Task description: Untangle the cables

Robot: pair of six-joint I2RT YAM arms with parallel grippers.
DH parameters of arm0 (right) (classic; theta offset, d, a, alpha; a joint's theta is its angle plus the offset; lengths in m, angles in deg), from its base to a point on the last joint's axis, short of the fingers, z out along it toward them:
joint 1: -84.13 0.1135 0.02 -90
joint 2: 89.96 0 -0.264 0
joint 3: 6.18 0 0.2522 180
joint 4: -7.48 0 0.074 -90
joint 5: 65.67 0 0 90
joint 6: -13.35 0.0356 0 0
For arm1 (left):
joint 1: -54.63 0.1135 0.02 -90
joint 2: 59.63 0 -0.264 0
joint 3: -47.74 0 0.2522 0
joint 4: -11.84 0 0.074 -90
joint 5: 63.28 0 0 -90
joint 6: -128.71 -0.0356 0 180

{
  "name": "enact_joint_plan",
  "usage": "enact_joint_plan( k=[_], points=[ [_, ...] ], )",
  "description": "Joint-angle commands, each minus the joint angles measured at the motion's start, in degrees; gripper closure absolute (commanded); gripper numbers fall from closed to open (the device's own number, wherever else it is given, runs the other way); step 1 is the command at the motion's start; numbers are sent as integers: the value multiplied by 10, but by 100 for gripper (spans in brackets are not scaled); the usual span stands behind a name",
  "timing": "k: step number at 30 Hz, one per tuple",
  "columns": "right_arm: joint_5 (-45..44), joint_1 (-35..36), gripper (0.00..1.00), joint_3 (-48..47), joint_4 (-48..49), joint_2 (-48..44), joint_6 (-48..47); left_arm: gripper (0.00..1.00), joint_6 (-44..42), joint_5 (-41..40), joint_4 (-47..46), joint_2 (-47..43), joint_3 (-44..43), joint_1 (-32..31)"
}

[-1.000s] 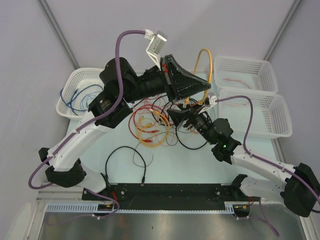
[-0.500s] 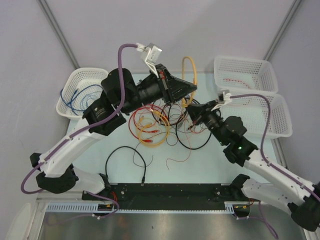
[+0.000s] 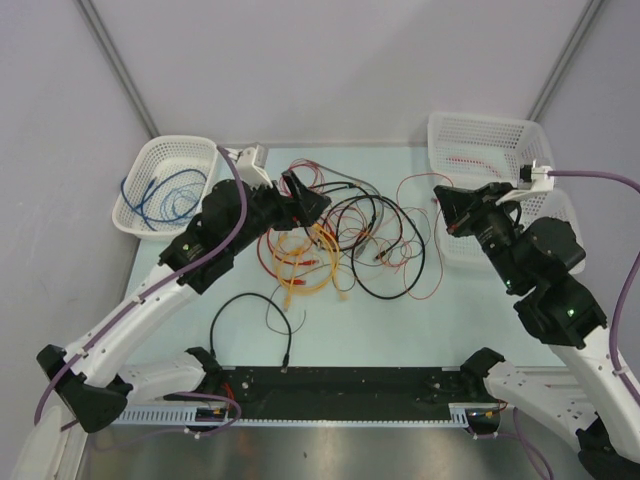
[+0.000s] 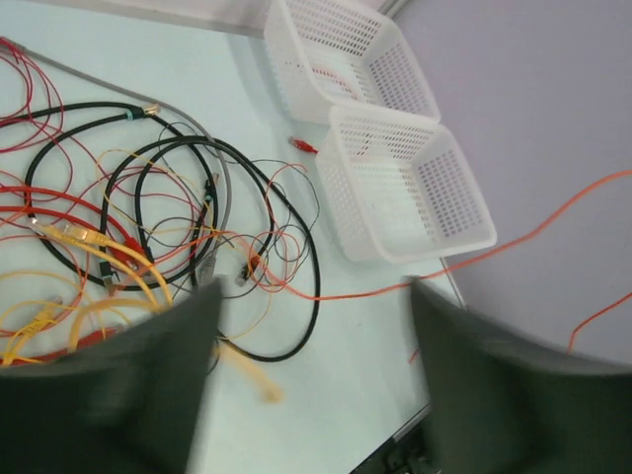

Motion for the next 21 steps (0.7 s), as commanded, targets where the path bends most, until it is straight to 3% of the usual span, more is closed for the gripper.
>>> enact_joint_plan(
  k=[1,10,21],
  points=[
    [-16,-2,100,-50,-56,34,-27,1,13,14,-42,-15,40,1],
    [-67,-47,100,-132,-64,106,-35,0,29,6,-54,-47,109,1],
    [-198,-163,100,-217,62,163,-30,1,57,25,-59,-70,181,1]
  ],
)
